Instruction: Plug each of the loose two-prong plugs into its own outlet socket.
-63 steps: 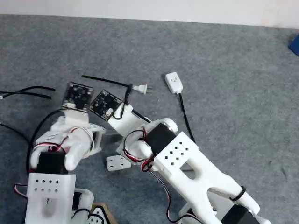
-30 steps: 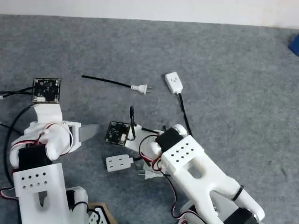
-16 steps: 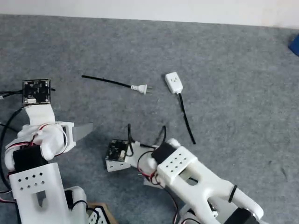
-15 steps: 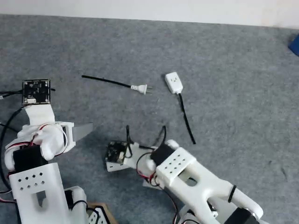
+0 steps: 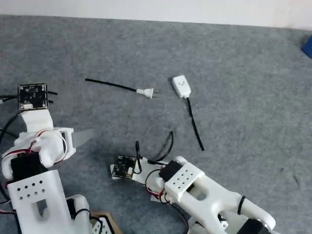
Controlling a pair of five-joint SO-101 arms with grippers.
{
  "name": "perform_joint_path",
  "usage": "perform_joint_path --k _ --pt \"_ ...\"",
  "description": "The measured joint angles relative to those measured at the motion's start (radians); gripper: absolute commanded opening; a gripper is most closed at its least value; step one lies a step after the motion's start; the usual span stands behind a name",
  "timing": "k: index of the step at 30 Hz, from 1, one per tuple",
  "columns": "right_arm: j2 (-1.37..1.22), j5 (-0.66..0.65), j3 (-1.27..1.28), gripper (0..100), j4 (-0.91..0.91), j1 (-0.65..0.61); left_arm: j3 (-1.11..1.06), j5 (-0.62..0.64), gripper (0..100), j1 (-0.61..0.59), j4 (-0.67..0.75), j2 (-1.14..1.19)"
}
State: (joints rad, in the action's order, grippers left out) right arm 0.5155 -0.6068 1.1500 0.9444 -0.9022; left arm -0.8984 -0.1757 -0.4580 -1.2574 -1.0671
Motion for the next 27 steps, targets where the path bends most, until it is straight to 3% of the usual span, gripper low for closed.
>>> perform_joint_path --k 10,13,21,27 --pt "0.006 0.002 0.006 0.7 -0.002 0.063 0.0 0.0 44 0.0 0.0 0.0" --pt "0.006 0.002 -0.06 0.7 0.083 0.087 0.0 0.0 44 0.0 0.0 0.0" --pt "-0.026 -0.028 -0.555 0.7 0.459 0.124 0.0 -0.006 40 0.0 -0.005 0.0" --pt "-0.175 0.008 -0.829 0.7 0.546 0.167 0.012 -0.046 41 0.0 -0.078 0.002"
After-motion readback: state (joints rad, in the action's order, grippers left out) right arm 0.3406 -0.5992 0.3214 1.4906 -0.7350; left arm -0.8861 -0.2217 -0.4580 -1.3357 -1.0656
